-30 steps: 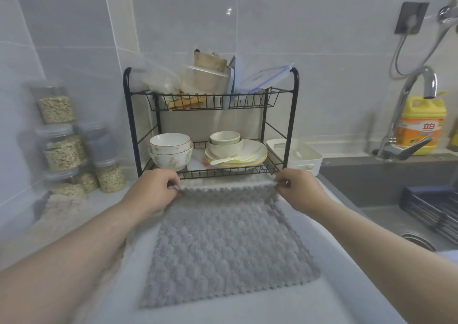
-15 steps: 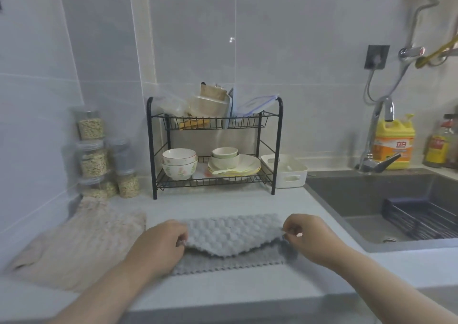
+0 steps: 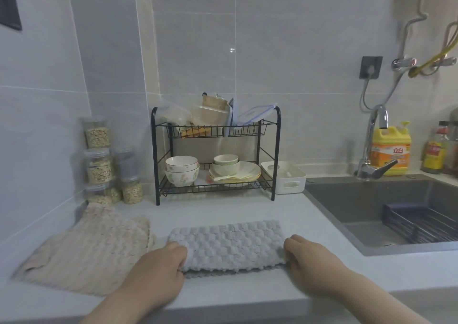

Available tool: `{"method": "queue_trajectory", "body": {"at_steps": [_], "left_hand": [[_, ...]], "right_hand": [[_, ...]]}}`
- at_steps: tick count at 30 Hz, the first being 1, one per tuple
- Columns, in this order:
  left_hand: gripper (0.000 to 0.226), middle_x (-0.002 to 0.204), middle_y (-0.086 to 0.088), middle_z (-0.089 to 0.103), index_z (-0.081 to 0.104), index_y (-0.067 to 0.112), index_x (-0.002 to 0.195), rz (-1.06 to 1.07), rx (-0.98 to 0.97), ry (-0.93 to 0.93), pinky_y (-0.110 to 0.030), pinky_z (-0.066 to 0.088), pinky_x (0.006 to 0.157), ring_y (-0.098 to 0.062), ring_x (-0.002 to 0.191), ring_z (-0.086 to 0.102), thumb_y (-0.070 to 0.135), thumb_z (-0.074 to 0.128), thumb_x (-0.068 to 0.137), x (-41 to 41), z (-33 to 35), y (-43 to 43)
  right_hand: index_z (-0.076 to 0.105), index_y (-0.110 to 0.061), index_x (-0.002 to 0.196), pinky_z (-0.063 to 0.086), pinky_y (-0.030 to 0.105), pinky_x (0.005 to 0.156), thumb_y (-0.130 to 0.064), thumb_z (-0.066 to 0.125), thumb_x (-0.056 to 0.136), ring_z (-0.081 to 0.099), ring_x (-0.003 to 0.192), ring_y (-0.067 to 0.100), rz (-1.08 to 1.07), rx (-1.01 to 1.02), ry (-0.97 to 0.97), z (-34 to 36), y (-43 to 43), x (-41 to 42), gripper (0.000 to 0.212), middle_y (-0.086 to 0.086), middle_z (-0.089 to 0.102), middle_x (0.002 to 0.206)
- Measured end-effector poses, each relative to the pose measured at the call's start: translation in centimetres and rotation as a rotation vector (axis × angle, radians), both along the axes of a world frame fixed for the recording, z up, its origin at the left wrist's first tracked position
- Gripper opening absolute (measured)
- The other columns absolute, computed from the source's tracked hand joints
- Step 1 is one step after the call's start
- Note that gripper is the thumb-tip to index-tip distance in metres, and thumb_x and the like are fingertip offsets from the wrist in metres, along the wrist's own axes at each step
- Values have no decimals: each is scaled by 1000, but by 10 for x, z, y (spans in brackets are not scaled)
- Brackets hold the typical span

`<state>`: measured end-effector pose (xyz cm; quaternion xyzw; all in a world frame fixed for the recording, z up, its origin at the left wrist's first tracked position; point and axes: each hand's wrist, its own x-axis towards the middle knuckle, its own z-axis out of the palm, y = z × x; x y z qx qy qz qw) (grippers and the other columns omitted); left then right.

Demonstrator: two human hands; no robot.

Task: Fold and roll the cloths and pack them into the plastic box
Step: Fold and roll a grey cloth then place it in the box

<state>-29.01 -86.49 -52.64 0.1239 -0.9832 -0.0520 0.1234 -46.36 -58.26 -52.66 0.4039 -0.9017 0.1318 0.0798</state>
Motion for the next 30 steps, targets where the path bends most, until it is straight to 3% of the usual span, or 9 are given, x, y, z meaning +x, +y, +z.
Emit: {"method": "queue_trajectory", "body": {"at_steps": [4, 8, 11, 13, 17, 20, 24, 27, 30], "left_hand": [[8, 83, 10, 44, 39, 27, 71, -9, -91, -6, -23, 30, 55, -10, 73, 44, 26, 40, 78, 1, 3, -1], [31, 89, 16, 50, 61, 29, 80, -19, -120, 202, -18, 41, 62, -5, 75, 50, 46, 35, 82, 4, 12, -3], [47, 107, 22, 56, 65, 33, 102, -90, -11, 218, -25, 44, 89, -4, 99, 51, 49, 23, 88, -10, 20, -9], [42, 139, 23, 40, 50, 33, 134, -118, 83, 68, -29, 25, 115, -7, 134, 34, 41, 30, 98, -25, 17, -9], [64, 157, 15, -8, 0, 32, 152, -60, 157, -254, -29, -5, 117, -7, 145, -12, 52, 27, 98, -35, 3, -4], [71, 158, 11, -13, -4, 28, 152, -30, 100, -328, -29, -7, 116, -7, 144, -15, 59, 24, 95, -34, 0, -9], [73, 158, 12, -14, -5, 28, 152, -26, 104, -347, -30, -7, 118, -5, 144, -15, 62, 23, 94, -34, -3, -11], [73, 159, 10, -13, -4, 29, 152, -7, 112, -364, -33, -6, 119, -6, 144, -15, 63, 23, 93, -36, 0, -10], [67, 160, 9, -5, 6, 30, 152, 3, 91, -273, -38, -6, 119, -10, 147, -8, 61, 21, 95, -41, 14, 2]], "right_hand": [[36, -31, 71, 40, 23, 69, -19, 42, 84, 49, 80, 12, 18, -23, -69, -1, 2, -4, 18, -13, 43, 85], [56, -28, 93, 41, 22, 84, -23, 44, 85, 53, 97, 12, 14, -54, -132, 13, -2, -9, 15, -13, 50, 104], [59, -21, 113, 40, 26, 92, -31, 37, 88, 53, 109, 15, 58, -69, -30, 19, -24, -10, 35, -9, 53, 120], [56, -18, 118, 39, 31, 97, -30, 38, 95, 51, 114, 20, 136, -36, -6, 15, -47, -7, 32, -4, 53, 123], [42, -20, 133, 30, 37, 110, -61, 10, 95, 38, 130, 22, 178, 137, -45, -1, -72, -16, 65, 1, 44, 133], [22, -22, 150, 12, 36, 120, -81, -26, 55, 14, 147, 18, 135, 203, -69, -13, -71, -28, 122, 2, 21, 158], [16, -25, 152, 5, 35, 121, -85, -30, 42, 6, 149, 15, 111, 230, -117, -11, -70, -25, 134, 1, 11, 161], [28, -22, 150, 12, 30, 119, -89, 0, 69, 16, 147, 14, 71, 109, -273, -1, -70, -16, 108, 1, 19, 159], [56, -13, 130, 34, 25, 100, -43, 48, 94, 46, 127, 21, -210, -307, -370, 10, -65, -20, 47, 4, 50, 139]]}}
